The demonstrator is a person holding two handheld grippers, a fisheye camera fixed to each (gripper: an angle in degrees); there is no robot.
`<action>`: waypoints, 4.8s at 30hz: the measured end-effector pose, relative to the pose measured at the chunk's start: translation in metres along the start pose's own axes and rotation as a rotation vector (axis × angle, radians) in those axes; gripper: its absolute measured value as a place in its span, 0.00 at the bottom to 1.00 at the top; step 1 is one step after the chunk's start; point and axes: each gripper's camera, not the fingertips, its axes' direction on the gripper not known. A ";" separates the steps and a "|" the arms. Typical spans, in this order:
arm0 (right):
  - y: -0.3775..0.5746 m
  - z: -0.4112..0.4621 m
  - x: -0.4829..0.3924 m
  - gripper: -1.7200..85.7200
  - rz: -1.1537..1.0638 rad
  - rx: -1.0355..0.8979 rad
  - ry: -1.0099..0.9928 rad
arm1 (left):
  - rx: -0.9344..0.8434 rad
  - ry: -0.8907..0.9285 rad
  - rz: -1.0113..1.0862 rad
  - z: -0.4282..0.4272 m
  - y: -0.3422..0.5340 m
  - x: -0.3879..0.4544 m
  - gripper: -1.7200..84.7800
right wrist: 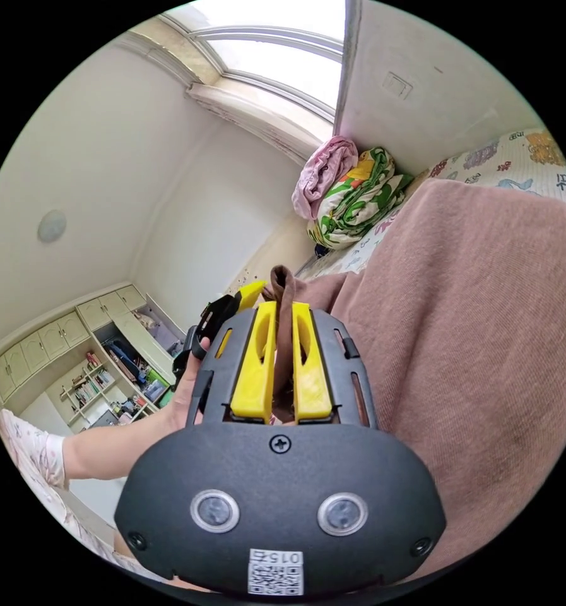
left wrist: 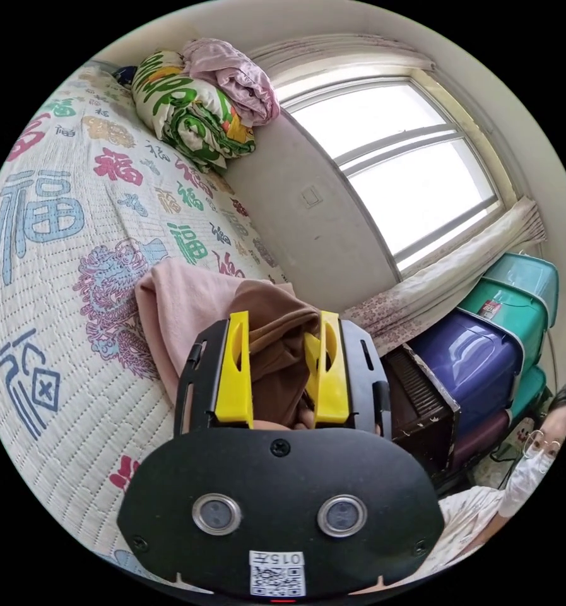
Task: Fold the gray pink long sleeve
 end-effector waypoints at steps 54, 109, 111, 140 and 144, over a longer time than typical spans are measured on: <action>0.205 -0.190 -0.060 0.03 -0.222 0.123 -0.056 | 0.102 -0.289 0.325 -0.199 0.247 0.206 0.03; 0.367 0.104 0.017 0.17 -0.042 -0.827 0.323 | 0.427 -0.661 -0.479 -0.668 0.938 -0.023 0.15; 0.356 0.114 0.015 0.17 -0.051 -0.851 0.366 | 0.388 -0.637 -0.464 -0.651 0.933 -0.033 0.15; 0.150 0.177 0.033 0.13 0.166 -0.774 0.266 | 0.461 -0.713 -0.463 -0.572 0.930 -0.046 0.12; 0.139 0.188 0.031 0.16 0.117 -0.828 0.258 | 0.316 -0.722 -0.423 -0.548 0.903 -0.055 0.11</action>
